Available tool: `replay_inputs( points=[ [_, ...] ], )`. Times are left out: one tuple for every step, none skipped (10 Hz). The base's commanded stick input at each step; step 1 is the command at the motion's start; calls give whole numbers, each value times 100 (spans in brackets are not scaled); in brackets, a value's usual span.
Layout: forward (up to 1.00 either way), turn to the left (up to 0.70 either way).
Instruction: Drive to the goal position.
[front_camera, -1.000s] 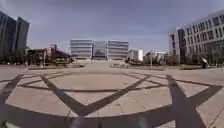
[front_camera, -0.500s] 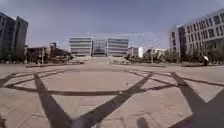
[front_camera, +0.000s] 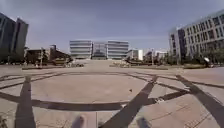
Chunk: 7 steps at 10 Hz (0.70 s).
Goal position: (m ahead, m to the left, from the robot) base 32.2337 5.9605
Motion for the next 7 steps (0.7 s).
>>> replay_inputs(
  points=[
    [100,0],
    [100,0],
    [100,1],
    [100,9],
    [100,30],
    [100,40],
    [100,40]
  ],
)
